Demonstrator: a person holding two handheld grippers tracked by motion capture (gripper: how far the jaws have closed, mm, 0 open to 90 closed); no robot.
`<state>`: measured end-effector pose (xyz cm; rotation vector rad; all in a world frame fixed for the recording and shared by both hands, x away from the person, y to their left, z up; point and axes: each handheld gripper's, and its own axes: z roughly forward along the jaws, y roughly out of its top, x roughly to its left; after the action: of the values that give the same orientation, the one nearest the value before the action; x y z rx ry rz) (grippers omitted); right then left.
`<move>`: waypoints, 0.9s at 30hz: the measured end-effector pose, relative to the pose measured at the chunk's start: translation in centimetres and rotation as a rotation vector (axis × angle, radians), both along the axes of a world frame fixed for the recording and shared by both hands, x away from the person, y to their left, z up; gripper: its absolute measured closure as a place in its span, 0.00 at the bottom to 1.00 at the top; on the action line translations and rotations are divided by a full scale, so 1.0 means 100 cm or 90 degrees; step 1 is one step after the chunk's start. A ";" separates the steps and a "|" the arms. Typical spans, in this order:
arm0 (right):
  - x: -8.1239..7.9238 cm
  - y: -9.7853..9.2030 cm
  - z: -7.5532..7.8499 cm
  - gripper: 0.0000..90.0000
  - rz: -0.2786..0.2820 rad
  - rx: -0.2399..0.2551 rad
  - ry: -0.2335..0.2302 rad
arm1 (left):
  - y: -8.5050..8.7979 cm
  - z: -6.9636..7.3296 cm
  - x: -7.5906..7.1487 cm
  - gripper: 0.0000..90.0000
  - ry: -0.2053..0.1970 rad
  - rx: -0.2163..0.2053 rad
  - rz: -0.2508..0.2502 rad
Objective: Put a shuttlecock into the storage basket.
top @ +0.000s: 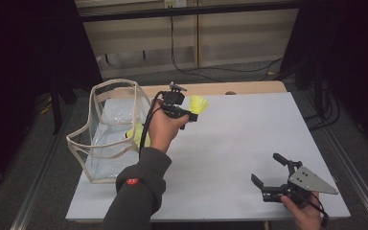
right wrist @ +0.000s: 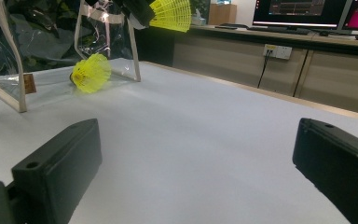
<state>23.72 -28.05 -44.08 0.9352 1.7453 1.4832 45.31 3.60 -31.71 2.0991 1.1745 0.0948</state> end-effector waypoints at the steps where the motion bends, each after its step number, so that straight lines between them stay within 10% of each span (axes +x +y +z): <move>1: 0.000 0.000 0.000 0.01 0.001 0.000 0.000 | 0.001 0.001 0.000 0.72 0.000 0.001 -0.001; 27: 0.000 0.000 0.000 0.01 0.001 0.001 -0.002 | 0.018 0.037 -0.007 0.72 0.012 -0.008 0.001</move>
<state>23.72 -28.03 -44.06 0.9323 1.7438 1.4855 44.61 5.37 -28.03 2.0924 1.1855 0.0686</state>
